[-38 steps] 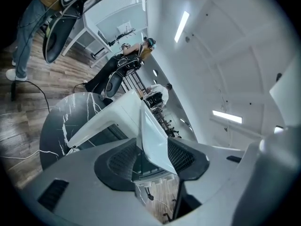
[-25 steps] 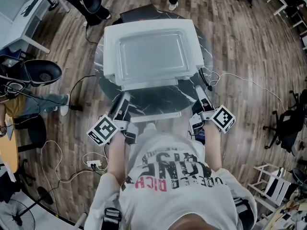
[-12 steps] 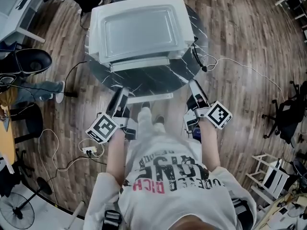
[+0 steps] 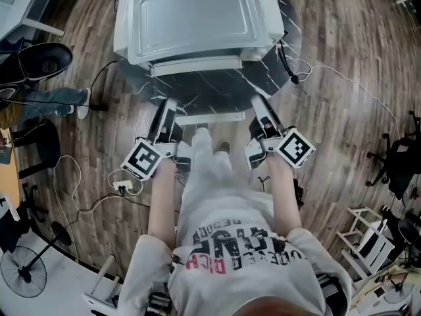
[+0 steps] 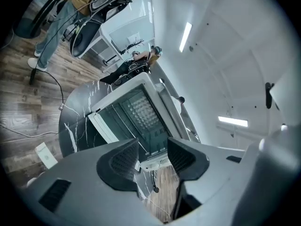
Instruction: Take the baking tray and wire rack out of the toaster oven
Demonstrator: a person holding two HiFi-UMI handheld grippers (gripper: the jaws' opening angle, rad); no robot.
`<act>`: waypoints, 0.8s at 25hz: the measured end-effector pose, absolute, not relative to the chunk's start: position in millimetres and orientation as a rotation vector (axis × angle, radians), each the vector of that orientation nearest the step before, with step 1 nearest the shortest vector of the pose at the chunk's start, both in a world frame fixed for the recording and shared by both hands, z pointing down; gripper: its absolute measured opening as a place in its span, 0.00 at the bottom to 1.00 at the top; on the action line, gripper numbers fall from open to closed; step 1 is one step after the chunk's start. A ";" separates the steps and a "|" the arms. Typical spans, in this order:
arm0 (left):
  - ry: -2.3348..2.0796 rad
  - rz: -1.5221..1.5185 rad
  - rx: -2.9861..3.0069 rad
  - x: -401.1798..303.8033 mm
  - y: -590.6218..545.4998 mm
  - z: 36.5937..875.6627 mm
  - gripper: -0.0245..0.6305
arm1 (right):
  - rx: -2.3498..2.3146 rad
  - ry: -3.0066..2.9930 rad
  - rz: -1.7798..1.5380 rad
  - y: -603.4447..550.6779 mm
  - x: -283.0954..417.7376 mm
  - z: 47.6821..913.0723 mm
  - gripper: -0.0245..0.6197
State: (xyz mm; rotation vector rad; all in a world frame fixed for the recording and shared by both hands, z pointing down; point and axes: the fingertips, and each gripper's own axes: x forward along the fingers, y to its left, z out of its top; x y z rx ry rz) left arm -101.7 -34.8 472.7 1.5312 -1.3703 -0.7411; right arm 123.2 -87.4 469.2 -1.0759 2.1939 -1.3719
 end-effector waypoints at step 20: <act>-1.390 -0.737 1.307 -164.0 -214.4 603.3 0.34 | -1.178 2.136 -1.464 -154.9 69.5 535.7 0.29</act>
